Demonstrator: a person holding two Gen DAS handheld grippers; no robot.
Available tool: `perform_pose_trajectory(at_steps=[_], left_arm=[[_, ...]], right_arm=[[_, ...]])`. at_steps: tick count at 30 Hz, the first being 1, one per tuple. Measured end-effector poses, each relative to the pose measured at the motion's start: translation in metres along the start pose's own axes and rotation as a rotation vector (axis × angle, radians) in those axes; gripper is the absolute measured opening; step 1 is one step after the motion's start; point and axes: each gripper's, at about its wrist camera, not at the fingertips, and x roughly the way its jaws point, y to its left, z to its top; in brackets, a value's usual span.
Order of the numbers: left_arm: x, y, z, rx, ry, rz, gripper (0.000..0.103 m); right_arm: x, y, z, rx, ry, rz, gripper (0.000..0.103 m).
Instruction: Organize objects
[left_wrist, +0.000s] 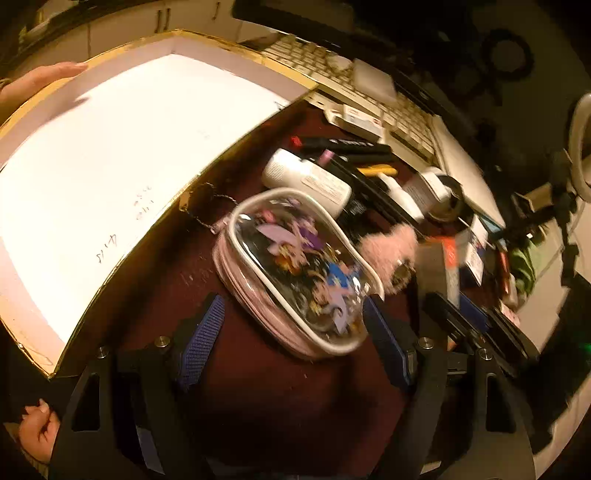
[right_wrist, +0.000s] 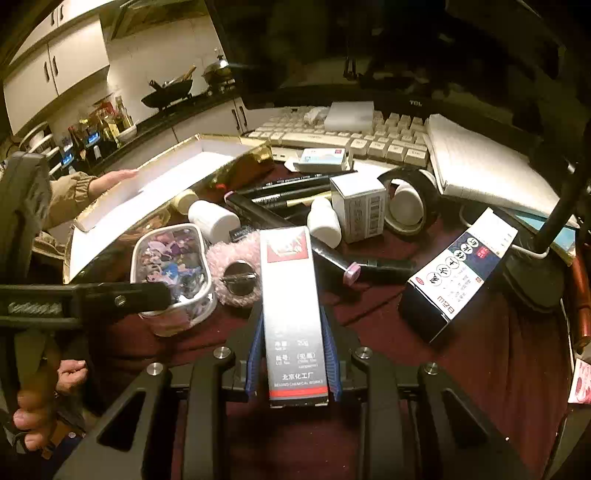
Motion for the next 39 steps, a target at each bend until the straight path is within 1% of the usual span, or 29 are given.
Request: perform_pose_trajectory(at_steps=[1,2,3,6,10,12,13,16,19,21,24,26,27,29,30,31,33,35,39], left_arm=[[-0.001,0.001,0.000,-0.015,-0.005,-0.009,0.078],[0.002,0.005,0.005,-0.009,-0.055,-0.038,0.078],[0.002,0.007,0.007,-0.015,-0.073,-0.052,0.078],[0.004,0.005,0.015,-0.019,-0.096,-0.055,0.078],[0.008,0.002,0.018,0.009,-0.072,-0.067,0.078],[0.009,0.003,0.017,0.005,-0.067,-0.101,0.078],[0.009,0.003,0.018,0.004,-0.065,-0.107,0.072],[0.009,0.004,0.019,-0.004,-0.068,-0.127,0.066],[0.009,0.000,0.019,0.002,-0.066,-0.131,0.064],[0.011,-0.005,0.016,0.028,-0.064,-0.122,0.064],[0.014,-0.016,0.011,0.081,-0.071,-0.092,0.073],[0.015,-0.021,0.007,0.102,-0.089,-0.075,0.072],[0.016,-0.021,0.008,0.101,-0.088,-0.070,0.069],[0.013,-0.018,0.008,0.090,-0.102,-0.071,0.056],[0.009,-0.015,0.009,0.082,-0.121,-0.079,0.044],[0.005,-0.013,0.009,0.082,-0.135,-0.083,0.029],[-0.002,-0.013,0.012,0.098,-0.150,-0.084,0.023],[-0.005,-0.014,0.012,0.105,-0.152,-0.086,0.022],[-0.011,-0.012,0.010,0.105,-0.156,-0.117,0.018]], right_arm=[[-0.002,-0.001,0.002,0.001,-0.007,0.005,0.028],[-0.004,0.000,0.004,-0.001,-0.017,0.012,0.027],[-0.007,0.001,0.005,-0.004,-0.025,0.017,0.027],[-0.009,0.007,0.010,-0.032,-0.037,0.013,0.026],[-0.007,0.014,0.020,-0.041,-0.049,0.028,0.026],[-0.005,0.020,0.026,-0.052,-0.057,0.042,0.026],[-0.002,0.023,0.028,-0.065,-0.052,0.042,0.026],[0.006,0.033,0.030,-0.104,-0.032,0.032,0.026],[0.007,0.035,0.023,-0.110,-0.020,0.037,0.026],[0.004,0.029,0.017,-0.086,-0.019,0.035,0.026],[0.000,0.017,0.011,-0.037,-0.023,0.049,0.026],[0.002,0.013,0.006,-0.009,-0.020,0.060,0.026],[0.002,0.013,0.004,-0.004,-0.020,0.055,0.026],[0.001,0.012,0.001,0.009,-0.027,0.047,0.026],[0.000,0.010,0.000,0.020,-0.032,0.046,0.026],[0.000,0.008,0.000,0.033,-0.038,0.048,0.026],[-0.002,0.004,-0.002,0.068,-0.049,0.070,0.026],[-0.004,0.002,-0.003,0.090,-0.050,0.088,0.026],[-0.005,0.006,0.000,0.085,-0.050,0.071,0.026]])
